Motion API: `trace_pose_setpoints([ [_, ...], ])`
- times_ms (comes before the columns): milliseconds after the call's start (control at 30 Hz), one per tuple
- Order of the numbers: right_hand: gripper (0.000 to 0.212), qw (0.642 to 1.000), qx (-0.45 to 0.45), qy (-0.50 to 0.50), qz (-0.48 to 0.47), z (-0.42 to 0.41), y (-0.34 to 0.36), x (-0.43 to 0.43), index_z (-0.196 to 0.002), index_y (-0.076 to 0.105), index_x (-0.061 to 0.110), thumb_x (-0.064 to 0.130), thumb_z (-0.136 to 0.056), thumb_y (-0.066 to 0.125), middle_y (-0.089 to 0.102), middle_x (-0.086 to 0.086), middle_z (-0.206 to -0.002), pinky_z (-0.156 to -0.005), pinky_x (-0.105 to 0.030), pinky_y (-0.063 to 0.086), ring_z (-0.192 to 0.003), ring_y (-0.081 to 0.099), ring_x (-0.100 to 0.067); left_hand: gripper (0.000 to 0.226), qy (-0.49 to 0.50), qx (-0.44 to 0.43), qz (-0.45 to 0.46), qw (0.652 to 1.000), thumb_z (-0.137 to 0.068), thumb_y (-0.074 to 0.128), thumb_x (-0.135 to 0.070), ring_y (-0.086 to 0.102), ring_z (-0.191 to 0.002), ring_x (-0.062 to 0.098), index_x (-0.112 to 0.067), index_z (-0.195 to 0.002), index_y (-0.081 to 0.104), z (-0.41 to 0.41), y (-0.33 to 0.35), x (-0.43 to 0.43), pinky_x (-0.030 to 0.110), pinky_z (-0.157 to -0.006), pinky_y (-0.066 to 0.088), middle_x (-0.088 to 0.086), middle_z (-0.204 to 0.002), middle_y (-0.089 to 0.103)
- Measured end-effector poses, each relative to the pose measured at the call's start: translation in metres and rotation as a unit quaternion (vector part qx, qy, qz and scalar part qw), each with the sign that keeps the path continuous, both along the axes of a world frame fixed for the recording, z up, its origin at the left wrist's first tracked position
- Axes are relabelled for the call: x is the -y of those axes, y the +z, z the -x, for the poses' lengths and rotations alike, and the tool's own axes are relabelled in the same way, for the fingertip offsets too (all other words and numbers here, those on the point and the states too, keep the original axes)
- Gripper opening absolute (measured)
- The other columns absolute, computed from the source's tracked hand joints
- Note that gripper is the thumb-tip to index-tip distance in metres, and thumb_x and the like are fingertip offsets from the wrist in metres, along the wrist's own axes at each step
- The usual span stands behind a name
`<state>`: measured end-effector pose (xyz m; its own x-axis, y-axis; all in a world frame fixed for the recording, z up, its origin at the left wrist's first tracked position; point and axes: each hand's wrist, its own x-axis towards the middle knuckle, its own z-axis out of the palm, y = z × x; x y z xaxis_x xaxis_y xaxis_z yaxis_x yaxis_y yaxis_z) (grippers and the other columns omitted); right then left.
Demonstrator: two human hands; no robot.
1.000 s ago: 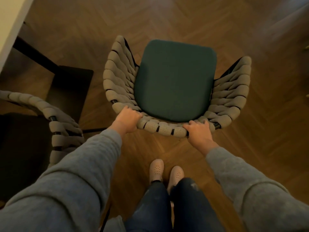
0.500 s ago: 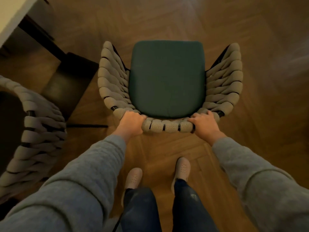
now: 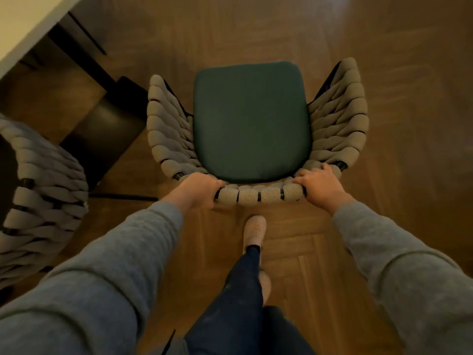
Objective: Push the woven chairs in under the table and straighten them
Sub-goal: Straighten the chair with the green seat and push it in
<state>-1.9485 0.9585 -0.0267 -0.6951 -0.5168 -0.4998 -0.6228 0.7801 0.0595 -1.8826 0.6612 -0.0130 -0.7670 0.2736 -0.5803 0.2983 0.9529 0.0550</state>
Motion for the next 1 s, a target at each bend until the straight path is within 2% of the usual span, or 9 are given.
trace_pose_setpoints([
  [67,0.037,1.000,-0.002,0.016,-0.005,0.024,0.000,0.001,-0.127,0.054,0.037,0.020,-0.094,0.051,0.058,0.004,-0.120,-0.104,-0.045,0.028,-0.114,0.054,-0.021,0.045,-0.007,0.008,0.012,1.000,-0.089,0.057,-0.042,0.060,-0.107,0.019,-0.030,-0.132,0.050,0.021,0.002,0.002,0.036,-0.095,0.044,-0.002,-0.118,0.064],
  [233,0.047,0.997,-0.004,0.074,-0.024,0.078,0.004,0.005,-0.137,0.044,0.037,0.020,-0.094,0.051,0.059,0.004,-0.123,-0.102,-0.044,0.033,-0.114,0.056,-0.021,0.054,0.006,-0.028,0.066,0.997,-0.091,0.054,-0.037,0.060,-0.110,0.019,-0.033,-0.143,0.039,0.055,-0.004,-0.007,0.034,-0.092,0.047,-0.002,-0.123,0.063],
  [433,0.036,0.991,0.032,0.132,-0.010,0.109,0.003,-0.005,-0.126,0.054,0.034,0.022,-0.093,0.052,0.064,0.003,-0.111,-0.092,-0.037,0.044,-0.104,0.061,-0.020,0.052,0.071,-0.022,0.088,0.993,-0.092,0.052,-0.032,0.057,-0.115,0.021,-0.034,-0.143,0.040,0.063,0.004,-0.026,0.038,-0.100,0.041,0.000,-0.126,0.060],
  [533,0.040,0.986,0.046,0.163,0.000,0.113,0.005,-0.016,-0.131,0.051,0.035,0.022,-0.093,0.053,0.064,0.003,-0.111,-0.091,-0.037,0.043,-0.104,0.061,-0.020,0.050,0.107,-0.013,0.091,0.990,-0.093,0.052,-0.032,0.055,-0.117,0.022,-0.034,-0.142,0.041,0.056,0.009,-0.044,0.038,-0.100,0.040,0.000,-0.128,0.059],
  [700,0.038,0.975,0.065,0.213,-0.013,0.128,0.012,-0.057,-0.130,0.051,0.035,0.021,-0.095,0.051,0.062,0.003,-0.119,-0.102,-0.044,0.036,-0.113,0.057,-0.020,0.049,0.196,0.012,0.077,0.977,-0.094,0.051,-0.029,0.052,-0.120,0.021,-0.032,-0.142,0.040,0.028,0.015,-0.115,0.038,-0.103,0.035,-0.001,-0.127,0.059],
  [867,0.042,0.951,0.065,0.300,-0.044,0.130,0.015,-0.085,-0.135,0.045,0.035,0.020,-0.097,0.047,0.059,0.003,-0.125,-0.106,-0.046,0.030,-0.117,0.055,-0.021,0.036,0.267,0.017,0.069,0.961,-0.092,0.052,-0.030,0.058,-0.111,0.019,-0.030,-0.128,0.054,-0.012,0.012,-0.176,0.037,-0.098,0.042,-0.004,-0.114,0.064],
  [1000,0.041,0.931,0.059,0.356,-0.052,0.134,0.014,-0.093,-0.135,0.045,0.035,0.021,-0.096,0.049,0.059,0.004,-0.126,-0.105,-0.047,0.031,-0.118,0.055,-0.021,0.033,0.313,0.025,0.063,0.947,-0.092,0.053,-0.028,0.058,-0.111,0.019,-0.029,-0.125,0.054,-0.029,0.012,-0.207,0.035,-0.096,0.039,-0.004,-0.114,0.064],
])
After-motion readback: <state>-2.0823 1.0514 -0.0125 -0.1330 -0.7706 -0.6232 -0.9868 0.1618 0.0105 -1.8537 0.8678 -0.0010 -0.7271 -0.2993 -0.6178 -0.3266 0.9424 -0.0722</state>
